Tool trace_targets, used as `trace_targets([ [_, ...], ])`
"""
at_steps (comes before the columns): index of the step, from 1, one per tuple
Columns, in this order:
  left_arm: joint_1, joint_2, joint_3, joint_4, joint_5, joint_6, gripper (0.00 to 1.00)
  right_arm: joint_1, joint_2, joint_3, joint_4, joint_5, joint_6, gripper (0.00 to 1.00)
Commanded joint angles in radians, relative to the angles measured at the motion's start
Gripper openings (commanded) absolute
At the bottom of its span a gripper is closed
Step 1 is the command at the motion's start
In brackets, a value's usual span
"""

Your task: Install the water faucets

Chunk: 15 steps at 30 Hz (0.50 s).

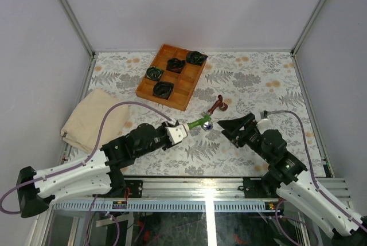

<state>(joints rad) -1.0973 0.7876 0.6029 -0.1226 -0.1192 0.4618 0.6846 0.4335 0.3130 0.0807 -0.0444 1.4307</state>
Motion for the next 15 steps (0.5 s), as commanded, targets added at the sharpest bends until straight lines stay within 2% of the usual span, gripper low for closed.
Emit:
trace_targets([
  [1,0.097,0.076,0.020,0.038,0.131,-0.332,0.00,0.004,-0.082,0.065,-0.311,0.267,-0.149,0.85],
  [7,0.369,0.265,-0.032,0.195,0.769,-0.701,0.00,0.004,-0.129,0.089,-0.361,0.336,-0.194,0.85],
  [10,0.451,0.344,-0.068,0.323,0.901,-0.865,0.00,0.004,-0.128,0.098,-0.366,0.346,-0.210,0.85],
  [15,0.502,0.490,-0.073,0.389,1.085,-0.961,0.02,0.004,-0.114,0.097,-0.352,0.334,-0.212,0.85],
])
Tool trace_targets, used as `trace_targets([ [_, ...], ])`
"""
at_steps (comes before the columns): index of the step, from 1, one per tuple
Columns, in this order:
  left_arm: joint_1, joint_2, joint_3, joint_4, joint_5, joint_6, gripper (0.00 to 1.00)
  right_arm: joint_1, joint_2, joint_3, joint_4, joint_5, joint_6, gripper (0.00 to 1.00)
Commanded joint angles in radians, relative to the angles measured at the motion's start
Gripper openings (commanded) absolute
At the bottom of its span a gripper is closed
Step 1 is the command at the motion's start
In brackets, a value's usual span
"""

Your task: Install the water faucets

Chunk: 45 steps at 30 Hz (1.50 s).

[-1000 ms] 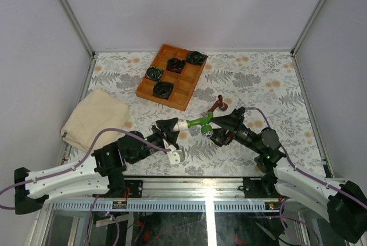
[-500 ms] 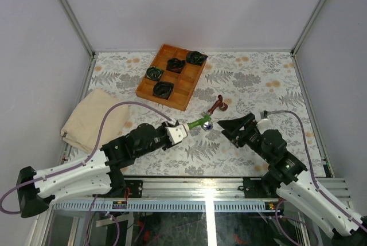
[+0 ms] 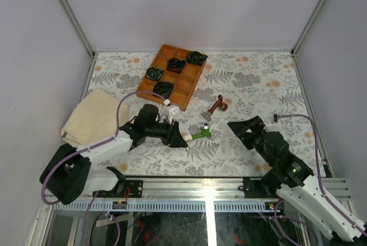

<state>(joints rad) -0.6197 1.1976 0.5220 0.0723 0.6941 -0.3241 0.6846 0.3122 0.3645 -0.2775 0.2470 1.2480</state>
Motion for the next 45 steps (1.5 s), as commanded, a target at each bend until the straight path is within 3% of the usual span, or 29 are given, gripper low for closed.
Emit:
trace_targets([
  [1,0.025,0.113,0.005,0.222,0.288,-0.202,0.04,0.004,0.011,0.042,0.013,0.039,-0.029,0.85],
  [5,0.044,0.217,-0.012,0.335,0.280,-0.281,0.14,0.004,0.031,0.045,0.046,0.027,-0.042,0.85],
  [7,0.056,0.251,-0.011,0.357,0.261,-0.291,0.24,0.004,0.046,0.061,0.049,0.029,-0.069,0.86],
  [14,0.080,0.316,0.056,0.212,0.139,-0.165,0.34,0.004,0.088,0.123,0.046,0.099,-0.227,0.88],
  [17,0.084,0.334,0.055,0.196,0.087,-0.153,0.39,0.004,0.109,0.153,0.074,0.104,-0.350,0.96],
  [20,0.089,0.349,0.048,0.209,0.054,-0.158,0.61,0.004,0.144,0.197,0.092,0.089,-0.468,1.00],
  [23,0.094,0.354,0.062,0.178,0.026,-0.142,0.65,0.004,0.196,0.264,0.072,0.057,-0.550,0.99],
  [28,0.099,0.275,0.092,0.076,-0.097,-0.112,0.86,0.004,0.313,0.409,-0.051,0.111,-0.611,1.00],
  [30,0.099,0.221,0.116,0.000,-0.178,-0.089,1.00,0.004,0.360,0.471,-0.104,0.171,-0.613,1.00],
  [37,0.099,-0.104,0.146,-0.150,-0.504,-0.064,1.00,0.003,0.426,0.656,-0.177,0.361,-0.706,1.00],
  [41,0.100,-0.317,0.208,-0.203,-0.639,-0.005,1.00,0.004,0.365,0.670,-0.083,0.349,-0.837,1.00],
  [45,0.098,-0.403,0.310,-0.296,-0.720,0.071,1.00,0.004,0.336,0.687,-0.062,0.345,-0.922,1.00],
])
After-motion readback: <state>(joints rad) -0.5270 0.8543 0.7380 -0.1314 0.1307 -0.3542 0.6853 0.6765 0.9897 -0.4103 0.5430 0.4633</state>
